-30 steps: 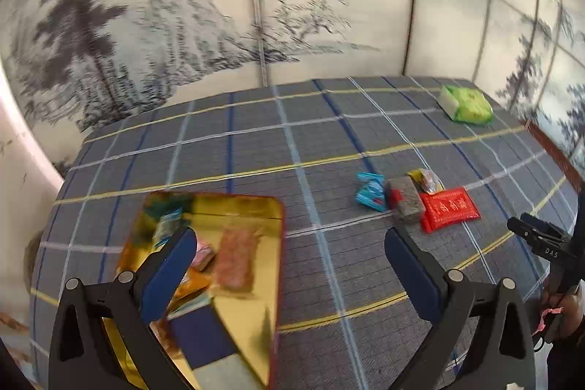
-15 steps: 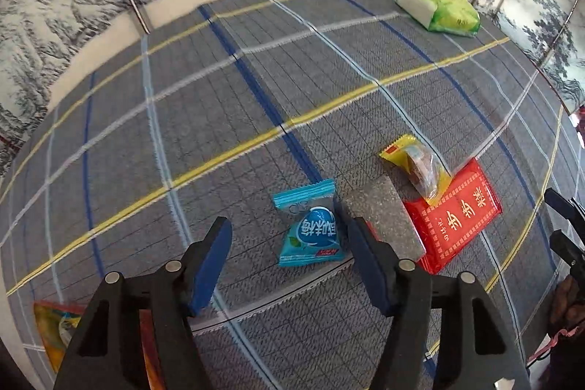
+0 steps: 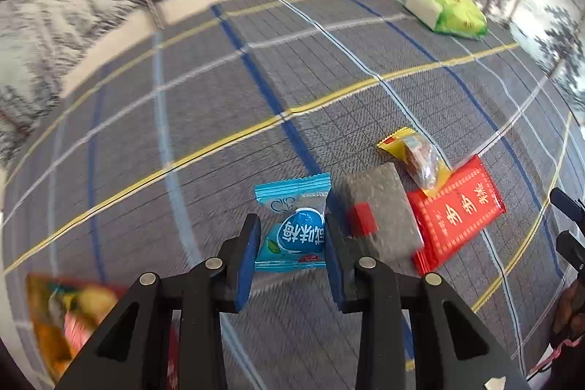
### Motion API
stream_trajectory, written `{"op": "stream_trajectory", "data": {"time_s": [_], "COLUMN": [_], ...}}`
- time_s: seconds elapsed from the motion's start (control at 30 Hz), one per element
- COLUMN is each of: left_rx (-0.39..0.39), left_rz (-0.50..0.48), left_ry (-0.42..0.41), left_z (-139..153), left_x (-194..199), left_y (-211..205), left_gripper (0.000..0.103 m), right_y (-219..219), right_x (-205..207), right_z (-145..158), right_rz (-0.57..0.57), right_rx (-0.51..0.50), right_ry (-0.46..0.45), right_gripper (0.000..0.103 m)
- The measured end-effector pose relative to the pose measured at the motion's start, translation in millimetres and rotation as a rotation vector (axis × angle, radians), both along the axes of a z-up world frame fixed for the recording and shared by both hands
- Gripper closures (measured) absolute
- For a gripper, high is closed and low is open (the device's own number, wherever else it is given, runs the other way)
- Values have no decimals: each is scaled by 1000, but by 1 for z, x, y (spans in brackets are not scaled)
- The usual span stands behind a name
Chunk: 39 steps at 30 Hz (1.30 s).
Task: Organize snacks
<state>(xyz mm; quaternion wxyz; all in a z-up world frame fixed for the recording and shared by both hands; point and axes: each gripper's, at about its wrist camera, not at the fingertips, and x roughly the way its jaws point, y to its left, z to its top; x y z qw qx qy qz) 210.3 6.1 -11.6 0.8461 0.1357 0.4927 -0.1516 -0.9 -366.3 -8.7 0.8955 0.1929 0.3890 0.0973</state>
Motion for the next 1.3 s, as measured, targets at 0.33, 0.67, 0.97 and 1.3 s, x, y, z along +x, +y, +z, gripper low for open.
{"op": "stream_trajectory", "data": {"time_s": [0.33, 0.67, 0.97, 1.3], "left_rx": [-159, -223, -259, -281], "left_rz": [-12, 77, 116, 92], "left_ry": [-50, -27, -34, 5], "left_z": [54, 67, 69, 65], "left_x": [-108, -138, -151, -177], "left_y": [18, 50, 67, 84], "left_gripper": [72, 72, 76, 73], "right_y": [80, 146, 142, 131], "right_x": [53, 114, 84, -8], "right_z": [32, -7, 0, 11], "right_rz": [630, 984, 884, 638], "right_rx": [-261, -467, -391, -127], "right_ry": [-88, 125, 184, 89], "right_gripper": [17, 34, 57, 58]}}
